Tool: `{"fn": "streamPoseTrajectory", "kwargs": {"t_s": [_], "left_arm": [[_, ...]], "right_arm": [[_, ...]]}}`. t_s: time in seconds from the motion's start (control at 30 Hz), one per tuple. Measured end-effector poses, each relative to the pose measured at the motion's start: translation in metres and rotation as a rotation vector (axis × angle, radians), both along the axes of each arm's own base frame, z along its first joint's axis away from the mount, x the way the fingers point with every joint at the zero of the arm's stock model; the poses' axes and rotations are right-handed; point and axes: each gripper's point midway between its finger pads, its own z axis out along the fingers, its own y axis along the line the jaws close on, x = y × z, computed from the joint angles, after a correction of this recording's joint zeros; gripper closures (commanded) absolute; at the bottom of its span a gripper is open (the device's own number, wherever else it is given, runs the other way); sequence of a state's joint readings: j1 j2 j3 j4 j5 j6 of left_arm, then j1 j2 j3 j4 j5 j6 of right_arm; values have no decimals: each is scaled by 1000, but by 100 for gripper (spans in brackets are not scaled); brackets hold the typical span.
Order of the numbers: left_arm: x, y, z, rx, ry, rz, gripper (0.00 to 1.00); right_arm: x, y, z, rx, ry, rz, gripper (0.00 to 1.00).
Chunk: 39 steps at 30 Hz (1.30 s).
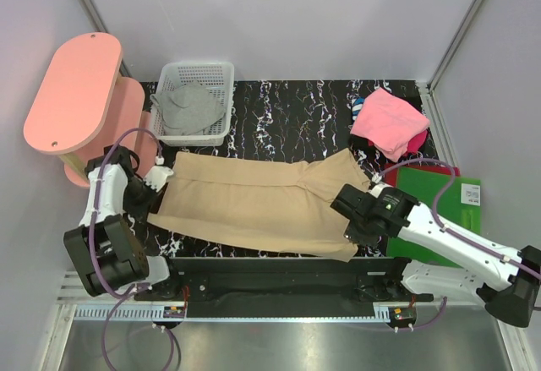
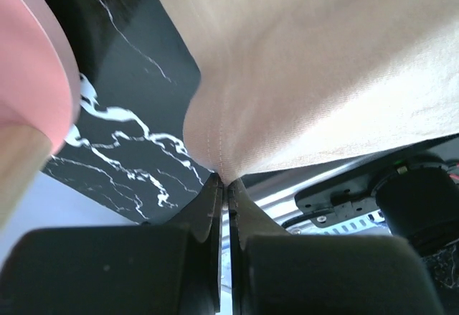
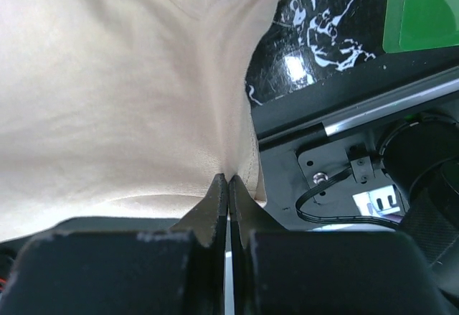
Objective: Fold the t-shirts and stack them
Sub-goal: Fold the other side of the tshirt into a rectangle
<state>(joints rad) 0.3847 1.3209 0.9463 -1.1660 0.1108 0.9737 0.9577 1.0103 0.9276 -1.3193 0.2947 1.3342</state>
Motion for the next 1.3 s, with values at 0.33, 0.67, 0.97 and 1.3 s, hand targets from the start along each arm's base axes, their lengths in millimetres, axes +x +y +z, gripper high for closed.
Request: {"fn": "streamPoseTrajectory", "kwargs": {"t_s": [0.33, 0.67, 0.97, 1.3], "left_arm": [[19, -16, -8, -11, 35, -21, 100], [46, -23, -13, 5, 24, -31, 100], [75, -17, -21, 33, 25, -18, 100], [100, -24, -27, 59, 7, -31, 62]], "right_arm": [[38, -14, -5, -23, -18, -106, 100], [66, -12, -14, -54, -11, -87, 100], [88, -19, -10, -59, -25, -119, 100], [105, -23, -20, -92, 8, -132, 100]]}}
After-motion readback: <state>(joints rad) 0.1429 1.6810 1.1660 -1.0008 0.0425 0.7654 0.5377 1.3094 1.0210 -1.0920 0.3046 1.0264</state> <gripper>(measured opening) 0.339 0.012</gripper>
